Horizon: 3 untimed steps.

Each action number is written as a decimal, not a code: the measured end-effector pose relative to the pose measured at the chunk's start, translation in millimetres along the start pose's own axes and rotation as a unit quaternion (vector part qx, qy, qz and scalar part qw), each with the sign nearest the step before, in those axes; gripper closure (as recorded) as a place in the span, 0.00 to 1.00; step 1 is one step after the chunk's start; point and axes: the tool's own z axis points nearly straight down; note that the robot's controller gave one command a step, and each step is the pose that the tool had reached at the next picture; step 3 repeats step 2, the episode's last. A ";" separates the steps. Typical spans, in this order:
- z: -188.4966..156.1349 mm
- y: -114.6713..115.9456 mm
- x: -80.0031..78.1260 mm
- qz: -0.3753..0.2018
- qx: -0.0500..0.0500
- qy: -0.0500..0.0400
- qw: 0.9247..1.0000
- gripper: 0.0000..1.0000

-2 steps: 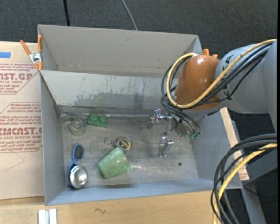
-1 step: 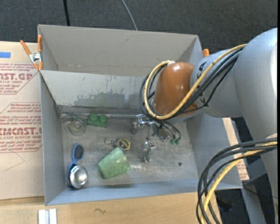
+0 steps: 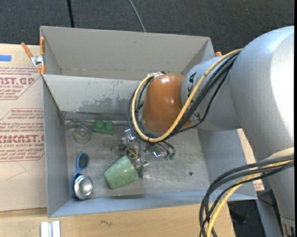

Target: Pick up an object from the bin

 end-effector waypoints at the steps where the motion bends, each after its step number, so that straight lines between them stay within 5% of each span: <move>1: -2.0 -1.4 -0.8 0.001 0.000 0.000 1.000 1.00; 2: -136.5 12.7 -36.5 -0.062 0.000 -0.002 0.998 1.00; 3: -136.5 12.7 -36.5 -0.062 0.000 -0.002 0.998 1.00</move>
Offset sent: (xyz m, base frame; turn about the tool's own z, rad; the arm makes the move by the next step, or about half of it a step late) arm 0.0000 0.0000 0.0000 0.0000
